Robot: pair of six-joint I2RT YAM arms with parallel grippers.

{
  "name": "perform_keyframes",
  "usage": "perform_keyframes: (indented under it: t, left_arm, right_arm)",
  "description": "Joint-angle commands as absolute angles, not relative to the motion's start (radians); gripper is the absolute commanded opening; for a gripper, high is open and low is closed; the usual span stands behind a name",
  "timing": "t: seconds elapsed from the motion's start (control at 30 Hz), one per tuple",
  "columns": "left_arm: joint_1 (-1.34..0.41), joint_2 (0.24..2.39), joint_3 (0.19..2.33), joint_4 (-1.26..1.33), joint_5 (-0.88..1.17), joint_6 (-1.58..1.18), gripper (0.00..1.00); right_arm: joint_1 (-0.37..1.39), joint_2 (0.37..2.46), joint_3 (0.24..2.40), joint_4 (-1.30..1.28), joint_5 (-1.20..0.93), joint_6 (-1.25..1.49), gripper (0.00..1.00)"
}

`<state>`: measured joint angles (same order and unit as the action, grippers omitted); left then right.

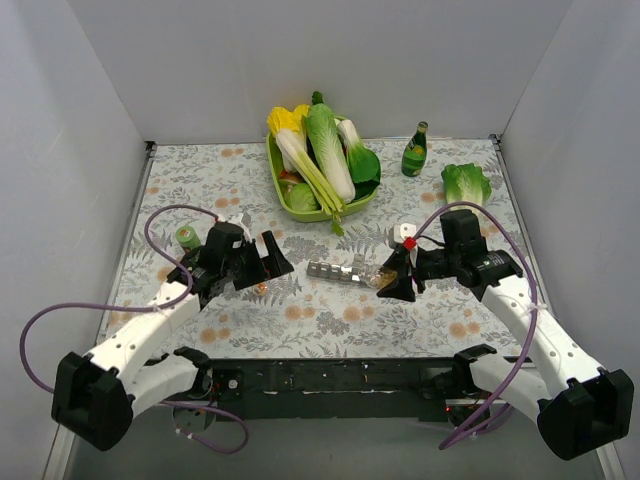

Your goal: Sort the pills into containers

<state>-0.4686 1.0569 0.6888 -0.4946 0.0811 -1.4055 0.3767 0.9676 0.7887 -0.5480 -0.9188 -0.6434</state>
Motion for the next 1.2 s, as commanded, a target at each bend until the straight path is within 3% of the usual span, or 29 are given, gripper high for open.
perform_keyframes:
  t: [0.0, 0.03, 0.13, 0.3, 0.6, 0.7, 0.77, 0.9, 1.17]
  left_arm:
    - [-0.469, 0.913, 0.655, -0.214, 0.600, -1.212, 0.98]
    - [-0.472, 0.893, 0.632, -0.137, 0.773, -1.254, 0.98]
    - [-0.486, 0.868, 0.575, 0.153, 0.925, -1.382, 0.98]
    - [-0.586, 0.915, 0.545, 0.459, 0.875, -1.581, 0.98]
    - [-0.799, 1.121, 0.686, 0.362, 0.585, -1.657, 0.97]
    - [-0.844, 1.141, 0.709, 0.350, 0.519, -1.660, 0.91]
    - [-0.854, 1.157, 0.719, 0.342, 0.486, -1.684, 0.78]
    - [-0.874, 1.178, 0.768, 0.279, 0.434, -1.687, 0.70]
    - [-0.907, 1.236, 0.870, 0.067, 0.350, -1.637, 0.67]
  right_arm:
    - [0.371, 0.942, 0.787, -0.558, -1.038, -0.687, 0.01]
    - [0.370, 0.942, 0.787, -0.558, -1.043, -0.687, 0.01]
    - [0.371, 0.945, 0.785, -0.558, -1.055, -0.687, 0.01]
    - [0.371, 0.957, 0.793, -0.560, -1.074, -0.686, 0.01]
    - [0.370, 0.960, 0.793, -0.560, -1.075, -0.681, 0.01]
    - [0.371, 0.956, 0.787, -0.557, -1.071, -0.678, 0.01]
    - [0.371, 0.957, 0.787, -0.552, -1.071, -0.675, 0.01]
    - [0.371, 0.957, 0.785, -0.549, -1.069, -0.675, 0.01]
    - [0.371, 0.960, 0.785, -0.545, -1.068, -0.669, 0.01]
